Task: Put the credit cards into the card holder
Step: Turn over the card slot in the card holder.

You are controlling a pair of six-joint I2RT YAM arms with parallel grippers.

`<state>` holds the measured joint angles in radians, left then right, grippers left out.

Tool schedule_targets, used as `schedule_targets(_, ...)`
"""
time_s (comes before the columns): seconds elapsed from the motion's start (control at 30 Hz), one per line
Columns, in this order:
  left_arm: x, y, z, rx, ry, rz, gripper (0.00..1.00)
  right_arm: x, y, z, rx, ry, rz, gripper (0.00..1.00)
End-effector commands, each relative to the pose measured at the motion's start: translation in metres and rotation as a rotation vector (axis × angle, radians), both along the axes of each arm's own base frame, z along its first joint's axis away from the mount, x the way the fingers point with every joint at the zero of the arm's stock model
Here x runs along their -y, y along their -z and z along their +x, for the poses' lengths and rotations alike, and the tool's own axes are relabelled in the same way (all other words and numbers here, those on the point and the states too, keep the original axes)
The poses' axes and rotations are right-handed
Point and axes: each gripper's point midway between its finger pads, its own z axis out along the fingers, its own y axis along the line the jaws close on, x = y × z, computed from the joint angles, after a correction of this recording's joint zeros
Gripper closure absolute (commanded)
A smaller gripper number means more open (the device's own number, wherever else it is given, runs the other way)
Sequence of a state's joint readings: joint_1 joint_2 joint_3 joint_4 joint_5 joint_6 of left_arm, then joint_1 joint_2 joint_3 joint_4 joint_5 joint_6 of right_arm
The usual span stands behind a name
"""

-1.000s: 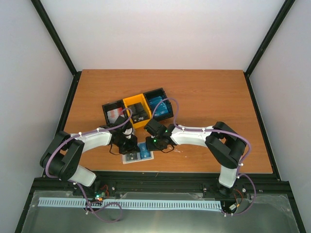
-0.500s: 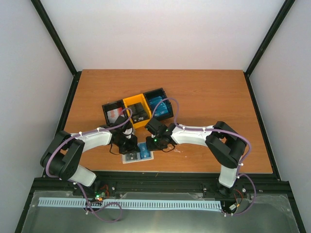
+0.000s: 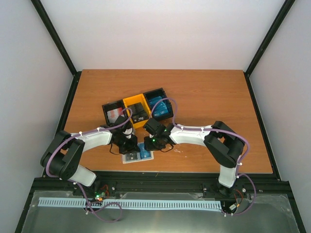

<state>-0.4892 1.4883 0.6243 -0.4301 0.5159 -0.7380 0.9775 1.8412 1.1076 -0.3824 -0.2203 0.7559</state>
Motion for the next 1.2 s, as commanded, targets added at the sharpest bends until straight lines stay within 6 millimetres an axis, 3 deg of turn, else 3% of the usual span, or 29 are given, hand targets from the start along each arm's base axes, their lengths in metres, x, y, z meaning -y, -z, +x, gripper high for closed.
schedule_targets(0.0, -0.031, 0.036, -0.013, -0.039, -0.009, 0.187, 1.00, 0.008, -0.001, 0.009, 0.041, 0.047, -0.059, 0.70)
schedule_targets(0.2, -0.031, 0.036, -0.013, -0.041, -0.006, 0.186, 0.99, 0.007, 0.004, 0.006, 0.017, 0.049, -0.056, 0.70)
schedule_targets(0.53, -0.030, 0.038, -0.013, -0.044, -0.004, 0.185, 1.00, -0.015, 0.001, -0.005, -0.042, -0.020, 0.049, 0.70)
schedule_targets(0.93, -0.031, 0.032, -0.010, -0.027, -0.008, 0.185, 1.00, -0.020, -0.025, -0.002, -0.018, -0.011, 0.130, 0.70)
schedule_targets(1.17, -0.029, 0.008, 0.003, 0.027, -0.029, 0.189, 0.95, -0.028, -0.036, -0.006, -0.006, -0.061, 0.200, 0.70)
